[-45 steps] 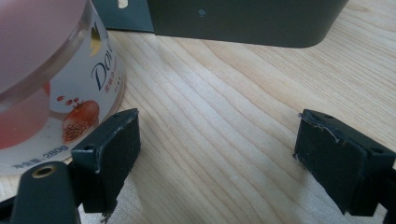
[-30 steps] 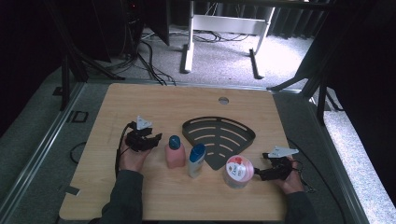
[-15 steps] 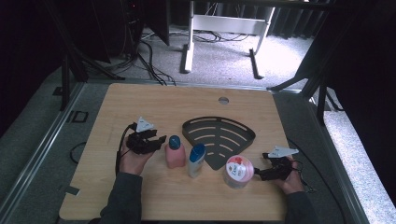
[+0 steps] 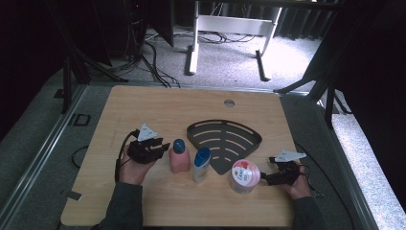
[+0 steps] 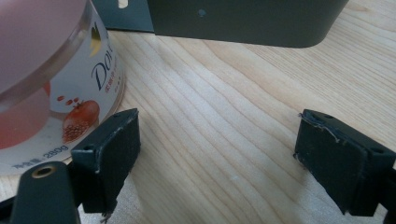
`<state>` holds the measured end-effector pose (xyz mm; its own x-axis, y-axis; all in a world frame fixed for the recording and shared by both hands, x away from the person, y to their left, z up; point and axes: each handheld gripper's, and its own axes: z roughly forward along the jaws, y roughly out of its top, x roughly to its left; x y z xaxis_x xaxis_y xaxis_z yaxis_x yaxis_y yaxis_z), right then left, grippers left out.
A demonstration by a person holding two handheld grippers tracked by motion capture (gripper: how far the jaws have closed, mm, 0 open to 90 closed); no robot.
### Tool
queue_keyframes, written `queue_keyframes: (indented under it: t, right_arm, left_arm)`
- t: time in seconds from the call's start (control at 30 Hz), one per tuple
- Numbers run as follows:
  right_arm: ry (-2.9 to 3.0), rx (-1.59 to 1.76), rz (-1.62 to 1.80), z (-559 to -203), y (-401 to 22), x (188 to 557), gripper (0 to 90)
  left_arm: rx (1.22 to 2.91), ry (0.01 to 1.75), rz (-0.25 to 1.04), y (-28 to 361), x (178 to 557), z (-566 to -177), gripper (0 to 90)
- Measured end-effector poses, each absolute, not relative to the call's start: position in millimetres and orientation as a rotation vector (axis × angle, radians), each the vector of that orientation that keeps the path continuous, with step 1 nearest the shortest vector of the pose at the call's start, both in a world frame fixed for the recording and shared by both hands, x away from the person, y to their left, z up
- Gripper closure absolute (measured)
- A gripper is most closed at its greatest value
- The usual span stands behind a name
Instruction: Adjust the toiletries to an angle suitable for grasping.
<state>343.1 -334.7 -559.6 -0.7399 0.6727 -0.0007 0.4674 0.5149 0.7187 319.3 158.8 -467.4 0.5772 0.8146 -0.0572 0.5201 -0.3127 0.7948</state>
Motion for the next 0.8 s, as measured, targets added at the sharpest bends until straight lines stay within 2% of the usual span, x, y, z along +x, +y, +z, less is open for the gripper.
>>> queue_keyframes:
  t: [0.13, 0.23, 0.53, 0.8]
  right_arm:
    - [2.480, 0.958, 1.051, -560, -335, 343, 13.8]
    - [2.480, 0.957, 1.051, -560, -335, 343, 13.8]
    - [2.480, 0.956, 1.051, -560, -335, 343, 13.7]
    - [2.482, 0.953, 1.050, -560, -335, 343, 13.7]
  left_arm:
    - [1.954, 1.014, 0.388, 163, 311, -461, 68.3]
    - [1.971, 0.999, 0.389, 161, 308, -460, 69.9]
    - [2.067, 0.903, 0.407, 148, 299, -461, 83.7]
    - [2.120, 0.837, 0.404, 137, 294, -461, 87.6]
